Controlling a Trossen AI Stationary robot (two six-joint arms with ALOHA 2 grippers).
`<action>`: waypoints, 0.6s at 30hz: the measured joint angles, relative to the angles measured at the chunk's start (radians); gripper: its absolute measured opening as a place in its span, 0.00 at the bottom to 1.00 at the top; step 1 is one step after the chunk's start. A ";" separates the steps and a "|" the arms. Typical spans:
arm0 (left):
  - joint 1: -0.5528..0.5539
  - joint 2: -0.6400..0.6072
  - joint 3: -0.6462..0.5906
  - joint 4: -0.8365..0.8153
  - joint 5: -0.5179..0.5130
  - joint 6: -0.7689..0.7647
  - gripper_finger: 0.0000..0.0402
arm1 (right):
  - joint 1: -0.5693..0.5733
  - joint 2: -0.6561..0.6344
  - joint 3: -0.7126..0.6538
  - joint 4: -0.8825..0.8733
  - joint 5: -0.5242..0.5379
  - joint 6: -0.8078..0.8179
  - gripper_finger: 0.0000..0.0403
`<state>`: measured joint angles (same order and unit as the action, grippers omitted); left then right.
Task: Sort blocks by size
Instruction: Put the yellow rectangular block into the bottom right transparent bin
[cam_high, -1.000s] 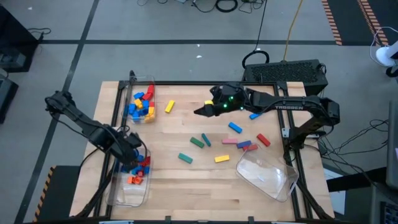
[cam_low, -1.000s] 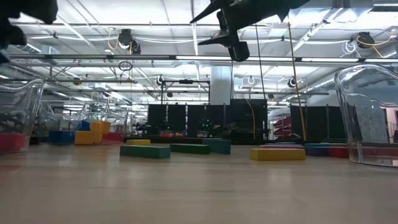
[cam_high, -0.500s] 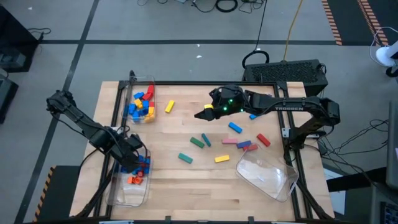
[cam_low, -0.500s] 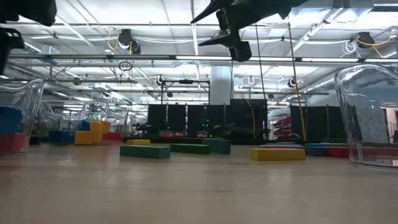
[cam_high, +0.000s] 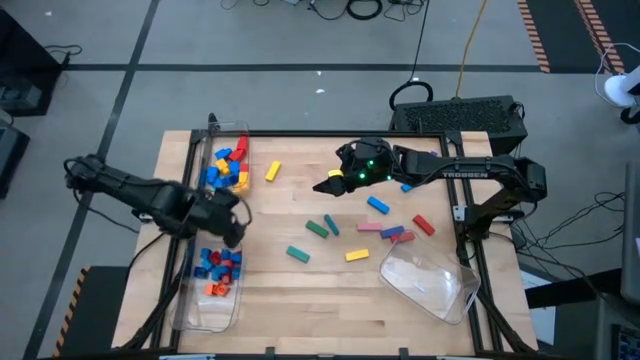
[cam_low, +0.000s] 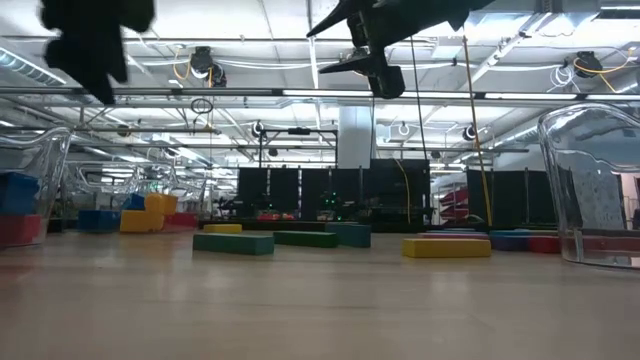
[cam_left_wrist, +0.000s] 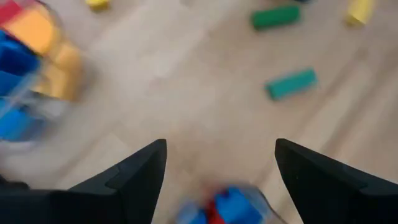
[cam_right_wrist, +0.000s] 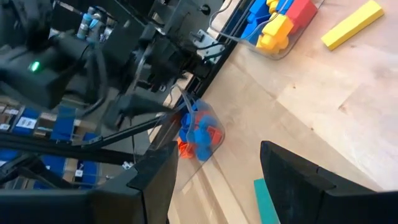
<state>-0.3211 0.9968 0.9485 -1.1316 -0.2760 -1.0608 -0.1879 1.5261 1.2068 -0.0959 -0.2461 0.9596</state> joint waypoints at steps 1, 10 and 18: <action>0.042 0.008 0.001 0.001 0.003 0.022 0.75 | 0.000 0.000 0.000 0.000 -0.007 0.000 0.53; 0.382 0.142 0.002 0.216 0.089 0.290 0.75 | 0.034 0.000 0.000 0.001 -0.021 0.017 0.53; 0.603 0.361 0.094 0.299 0.134 0.480 0.75 | 0.075 0.000 0.000 0.001 -0.006 0.035 0.53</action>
<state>0.2818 1.3573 1.0426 -0.8329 -0.1417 -0.5805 -0.1125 1.5261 1.2068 -0.0948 -0.2523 0.9942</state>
